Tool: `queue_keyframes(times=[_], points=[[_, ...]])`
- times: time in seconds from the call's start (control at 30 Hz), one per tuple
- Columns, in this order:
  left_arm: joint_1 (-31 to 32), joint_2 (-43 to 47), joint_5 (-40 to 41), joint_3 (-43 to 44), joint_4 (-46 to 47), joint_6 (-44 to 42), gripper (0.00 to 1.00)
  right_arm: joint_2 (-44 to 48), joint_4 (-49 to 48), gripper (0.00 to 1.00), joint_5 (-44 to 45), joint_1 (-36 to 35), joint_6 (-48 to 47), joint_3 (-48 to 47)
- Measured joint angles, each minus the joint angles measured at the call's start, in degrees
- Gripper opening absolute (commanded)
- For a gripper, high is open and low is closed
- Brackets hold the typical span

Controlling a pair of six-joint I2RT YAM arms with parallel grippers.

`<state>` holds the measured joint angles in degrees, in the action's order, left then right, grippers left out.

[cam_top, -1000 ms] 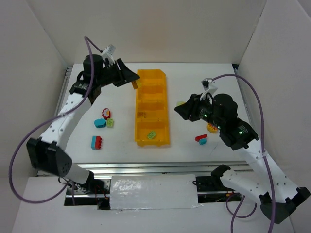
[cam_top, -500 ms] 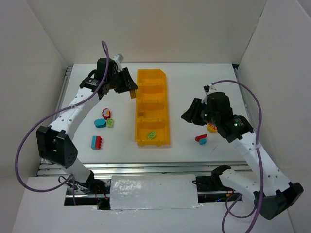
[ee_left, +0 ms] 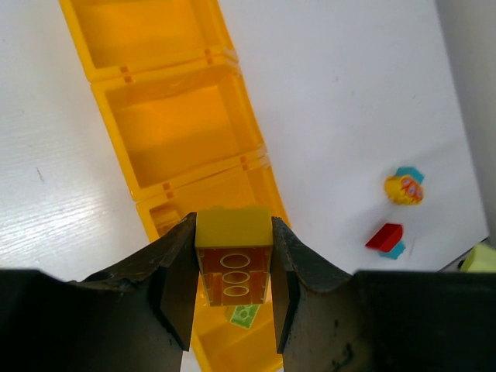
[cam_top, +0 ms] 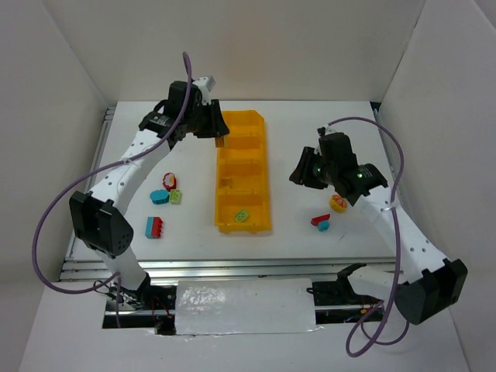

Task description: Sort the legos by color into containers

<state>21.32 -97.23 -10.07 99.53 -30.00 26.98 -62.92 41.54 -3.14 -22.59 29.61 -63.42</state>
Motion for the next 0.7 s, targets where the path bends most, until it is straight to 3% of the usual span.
queue_keyframes(times=[0.3,0.7], points=[[3.65,-7.02,-1.92,2.19,-3.06,-3.54,0.0,-13.51,-0.66,0.0,1.05,0.02,-0.42,-12.48],[6.62,-9.84,0.33,2.49,-4.31,-6.43,0.0,-14.82,-1.01,0.0,1.92,1.03,-1.64,-12.98]])
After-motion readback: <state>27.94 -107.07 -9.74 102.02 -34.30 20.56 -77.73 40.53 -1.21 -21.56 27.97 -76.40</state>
